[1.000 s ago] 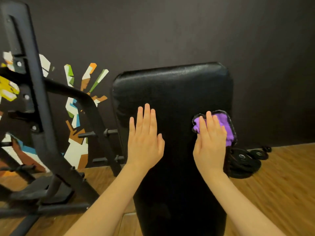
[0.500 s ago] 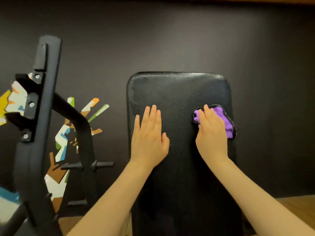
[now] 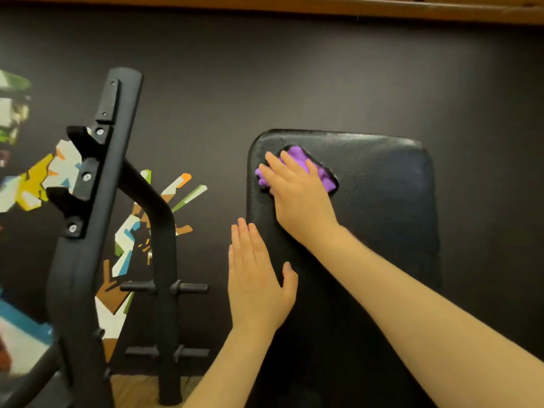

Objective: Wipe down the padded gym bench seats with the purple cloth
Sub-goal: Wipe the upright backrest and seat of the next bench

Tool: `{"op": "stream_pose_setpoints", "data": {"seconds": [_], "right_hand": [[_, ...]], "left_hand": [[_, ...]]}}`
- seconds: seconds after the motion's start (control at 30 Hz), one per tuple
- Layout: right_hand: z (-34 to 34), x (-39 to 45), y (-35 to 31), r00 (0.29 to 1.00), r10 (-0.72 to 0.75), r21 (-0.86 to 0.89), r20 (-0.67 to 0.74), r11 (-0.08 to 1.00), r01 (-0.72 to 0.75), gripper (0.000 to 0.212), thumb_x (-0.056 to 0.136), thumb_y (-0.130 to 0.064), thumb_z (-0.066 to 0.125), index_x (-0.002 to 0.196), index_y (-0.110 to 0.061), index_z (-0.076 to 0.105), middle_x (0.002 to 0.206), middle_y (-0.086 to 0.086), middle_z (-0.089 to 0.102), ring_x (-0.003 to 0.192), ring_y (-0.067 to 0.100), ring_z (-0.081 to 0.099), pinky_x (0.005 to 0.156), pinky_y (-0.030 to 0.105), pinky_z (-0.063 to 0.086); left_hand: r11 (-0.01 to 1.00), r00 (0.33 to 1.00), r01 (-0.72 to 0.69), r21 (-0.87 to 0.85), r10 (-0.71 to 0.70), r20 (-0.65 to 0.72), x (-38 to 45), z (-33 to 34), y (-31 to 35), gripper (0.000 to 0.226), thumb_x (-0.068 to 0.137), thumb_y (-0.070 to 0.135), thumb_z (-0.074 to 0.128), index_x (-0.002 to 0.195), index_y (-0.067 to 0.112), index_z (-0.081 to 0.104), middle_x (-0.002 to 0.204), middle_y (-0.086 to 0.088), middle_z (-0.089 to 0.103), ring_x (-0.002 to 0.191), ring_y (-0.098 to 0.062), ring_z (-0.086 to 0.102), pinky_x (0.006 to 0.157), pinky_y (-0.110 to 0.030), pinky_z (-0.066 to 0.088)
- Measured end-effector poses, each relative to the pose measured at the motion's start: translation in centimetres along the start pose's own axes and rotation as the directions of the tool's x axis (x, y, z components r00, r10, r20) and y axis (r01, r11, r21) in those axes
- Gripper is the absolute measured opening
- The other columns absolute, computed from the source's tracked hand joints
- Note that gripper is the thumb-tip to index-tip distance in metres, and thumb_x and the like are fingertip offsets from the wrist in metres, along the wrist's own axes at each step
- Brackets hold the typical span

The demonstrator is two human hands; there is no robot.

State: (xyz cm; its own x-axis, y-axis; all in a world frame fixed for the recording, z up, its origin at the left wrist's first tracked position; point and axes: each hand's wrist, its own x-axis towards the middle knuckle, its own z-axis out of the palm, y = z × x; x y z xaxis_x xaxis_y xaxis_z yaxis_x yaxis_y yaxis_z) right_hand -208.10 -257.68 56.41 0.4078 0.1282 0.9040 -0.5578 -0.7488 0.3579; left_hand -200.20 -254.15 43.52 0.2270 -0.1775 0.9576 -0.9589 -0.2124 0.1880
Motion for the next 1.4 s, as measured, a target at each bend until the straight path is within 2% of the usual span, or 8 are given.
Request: {"op": "stream_pose_setpoints", "data": {"seconds": [0.3, 0.43, 0.57, 0.77, 0.83, 1.0, 1.2, 1.4], "right_hand": [[-1.5, -2.5, 1.1, 0.972, -0.215, 0.054, 0.095, 0.976, 0.211, 0.041, 0.077, 0.006, 0.051, 0.114, -0.006, 0.062, 0.123, 0.013, 0.059, 0.115, 0.032, 0.055, 0.094, 0.048, 0.048], [-2.4, 1.5, 1.5, 0.987, -0.098, -0.01, 0.125, 0.995, 0.1, 0.042, 0.092, -0.007, 0.049, 0.134, -0.007, 0.047, 0.145, 0.011, 0.039, 0.136, 0.028, 0.032, 0.109, 0.042, 0.027], [-1.5, -1.2, 0.3, 0.97, -0.186, 0.004, 0.155, 0.982, 0.188, 0.041, 0.086, -0.003, 0.052, 0.128, -0.009, 0.051, 0.14, 0.008, 0.044, 0.129, 0.025, 0.038, 0.1, 0.044, 0.038], [-1.7, -5.1, 1.0, 0.935, -0.229, 0.02, 0.27, 0.972, 0.233, 0.054, 0.092, -0.002, 0.045, 0.144, -0.014, 0.035, 0.153, 0.003, 0.026, 0.142, 0.021, 0.02, 0.114, 0.039, 0.015], [-1.9, -5.9, 2.4, 0.943, -0.234, -0.007, 0.238, 0.97, 0.243, 0.056, 0.087, 0.002, 0.052, 0.14, -0.013, 0.042, 0.149, 0.005, 0.035, 0.139, 0.024, 0.03, 0.112, 0.041, 0.022], [-3.5, -11.0, 8.7, 0.989, -0.049, -0.091, 0.137, 0.994, 0.062, 0.05, 0.084, 0.002, 0.04, 0.131, -0.009, 0.053, 0.138, 0.011, 0.05, 0.129, 0.03, 0.044, 0.107, 0.042, 0.031], [-5.2, -14.5, 11.8, 0.985, 0.17, -0.056, -0.017, 0.984, -0.17, 0.045, 0.082, 0.008, 0.053, 0.125, -0.003, 0.058, 0.132, 0.017, 0.054, 0.128, 0.021, 0.04, 0.108, 0.022, 0.018], [-4.8, -12.9, 11.4, 0.86, 0.489, 0.186, -0.148, 0.868, -0.461, 0.037, 0.089, 0.004, 0.054, 0.125, -0.005, 0.059, 0.138, 0.012, 0.048, 0.126, 0.031, 0.046, 0.109, 0.032, 0.027]], "left_hand": [[0.985, 1.0, -0.001, -0.171, 0.001, 0.004, -0.3, -0.3, 0.2, 0.072, 0.087, 0.035, 0.026, 0.145, -0.001, 0.004, 0.156, -0.019, 0.018, 0.143, -0.024, 0.009, 0.113, -0.04, 0.014], [0.981, 0.999, 0.02, -0.192, -0.013, 0.036, -0.4, -0.4, 0.2, 0.071, 0.09, 0.032, 0.032, 0.145, 0.005, -0.003, 0.158, -0.012, 0.006, 0.144, -0.019, -0.001, 0.114, -0.034, 0.009], [0.98, 0.999, 0.026, -0.199, -0.021, 0.028, -0.4, -0.4, 0.2, 0.069, 0.089, 0.026, 0.036, 0.144, 0.003, 0.002, 0.157, -0.015, 0.015, 0.143, -0.021, 0.006, 0.114, -0.036, 0.015], [0.96, 0.999, 0.02, -0.278, -0.011, 0.034, -0.4, -0.9, 0.4, 0.068, 0.096, 0.009, 0.044, 0.147, 0.004, 0.0, 0.159, -0.01, 0.004, 0.142, -0.012, -0.007, 0.117, -0.03, 0.005], [0.963, 0.999, 0.031, -0.268, -0.019, 0.046, -0.3, -0.9, 0.4, 0.067, 0.095, 0.007, 0.045, 0.149, 0.001, 0.006, 0.159, -0.011, 0.004, 0.142, -0.014, -0.006, 0.117, -0.031, 0.006], [0.97, 0.999, 0.027, -0.243, -0.016, 0.048, -0.4, -0.7, 0.1, 0.065, 0.096, 0.008, 0.044, 0.149, -0.002, 0.009, 0.159, -0.015, 0.008, 0.143, -0.016, -0.001, 0.115, -0.03, 0.004], [0.969, 1.0, 0.015, -0.246, -0.015, 0.0, -0.4, -0.3, 0.1, 0.06, 0.095, 0.008, 0.041, 0.147, -0.007, 0.017, 0.156, -0.02, 0.017, 0.145, -0.029, 0.015, 0.114, -0.034, 0.013], [0.971, 0.999, 0.002, -0.241, -0.015, -0.053, -0.5, 0.2, -0.1, 0.061, 0.091, 0.01, 0.04, 0.146, -0.007, 0.021, 0.155, -0.021, 0.022, 0.143, -0.031, 0.022, 0.113, -0.038, 0.019]]}}
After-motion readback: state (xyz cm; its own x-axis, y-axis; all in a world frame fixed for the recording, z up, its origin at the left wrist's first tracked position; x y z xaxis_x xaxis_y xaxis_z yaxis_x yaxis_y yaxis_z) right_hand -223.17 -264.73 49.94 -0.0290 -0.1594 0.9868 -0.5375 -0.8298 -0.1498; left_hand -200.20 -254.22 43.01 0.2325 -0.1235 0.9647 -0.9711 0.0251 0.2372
